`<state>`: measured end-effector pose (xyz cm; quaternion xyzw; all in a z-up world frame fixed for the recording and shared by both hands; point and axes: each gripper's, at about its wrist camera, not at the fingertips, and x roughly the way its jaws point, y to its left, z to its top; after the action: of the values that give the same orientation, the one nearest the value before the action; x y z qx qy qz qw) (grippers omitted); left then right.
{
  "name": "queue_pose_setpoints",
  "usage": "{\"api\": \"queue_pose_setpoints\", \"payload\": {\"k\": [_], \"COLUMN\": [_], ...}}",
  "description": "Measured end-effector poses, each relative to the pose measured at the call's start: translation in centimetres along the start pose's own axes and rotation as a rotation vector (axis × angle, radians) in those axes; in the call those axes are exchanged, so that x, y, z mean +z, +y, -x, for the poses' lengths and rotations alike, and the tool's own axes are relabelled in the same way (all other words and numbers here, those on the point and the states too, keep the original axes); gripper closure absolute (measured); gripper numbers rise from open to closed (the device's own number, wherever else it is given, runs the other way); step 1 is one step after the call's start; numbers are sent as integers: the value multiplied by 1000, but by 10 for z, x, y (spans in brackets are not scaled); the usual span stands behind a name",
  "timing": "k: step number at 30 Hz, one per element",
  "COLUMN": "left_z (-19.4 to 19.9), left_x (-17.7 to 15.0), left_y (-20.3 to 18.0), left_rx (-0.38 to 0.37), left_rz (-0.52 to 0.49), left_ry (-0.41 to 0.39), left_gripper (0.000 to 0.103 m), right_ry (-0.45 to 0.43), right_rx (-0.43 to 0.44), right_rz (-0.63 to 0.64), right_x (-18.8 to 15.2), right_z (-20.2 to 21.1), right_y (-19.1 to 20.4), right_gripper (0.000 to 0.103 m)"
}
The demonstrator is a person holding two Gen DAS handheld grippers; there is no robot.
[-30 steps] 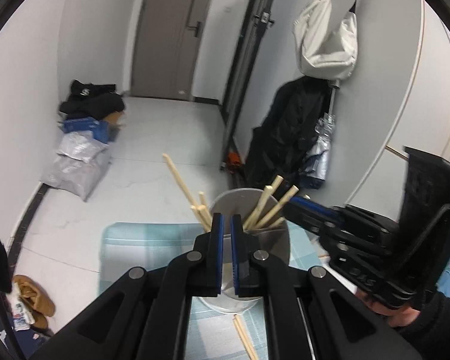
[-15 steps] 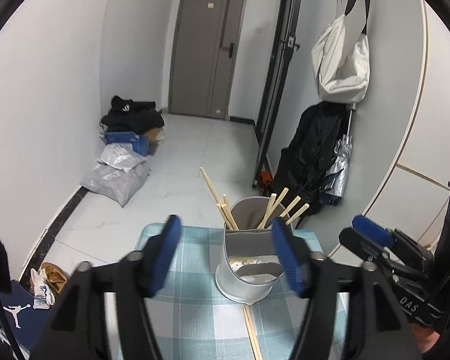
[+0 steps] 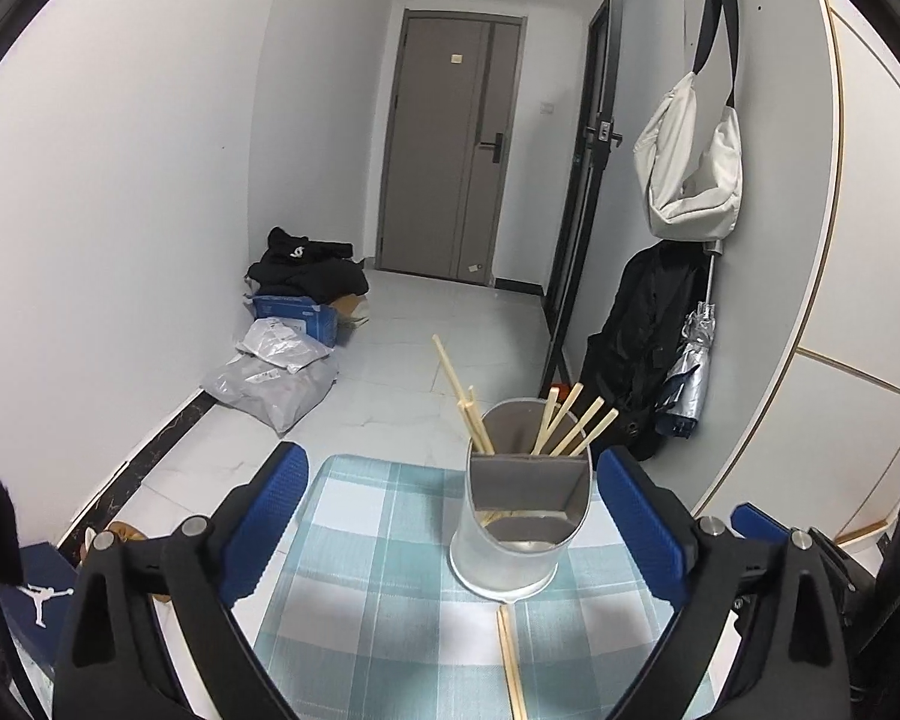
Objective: Organize utensils
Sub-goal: 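Move both grippers back to the last chopsticks on the mat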
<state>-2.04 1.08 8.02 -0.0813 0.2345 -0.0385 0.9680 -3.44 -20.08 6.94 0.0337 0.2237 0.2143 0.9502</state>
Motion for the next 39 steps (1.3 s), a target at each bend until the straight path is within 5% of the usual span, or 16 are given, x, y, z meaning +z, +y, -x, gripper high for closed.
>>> {"api": "queue_pose_setpoints", "payload": {"k": [22,39], "left_z": [-33,-56], "left_x": [-67,-70], "left_y": [21,59], "left_rx": [55,48], "left_rz": [29,133], "left_ry": [103,216], "left_gripper": [7,7], "right_ry": [179,524], "right_rx": [-121,-222], "right_rz": [-9,-58], "right_x": [-63,-111], "right_z": [-28,-110], "right_y": [-4,-17], "right_gripper": [25,25]}}
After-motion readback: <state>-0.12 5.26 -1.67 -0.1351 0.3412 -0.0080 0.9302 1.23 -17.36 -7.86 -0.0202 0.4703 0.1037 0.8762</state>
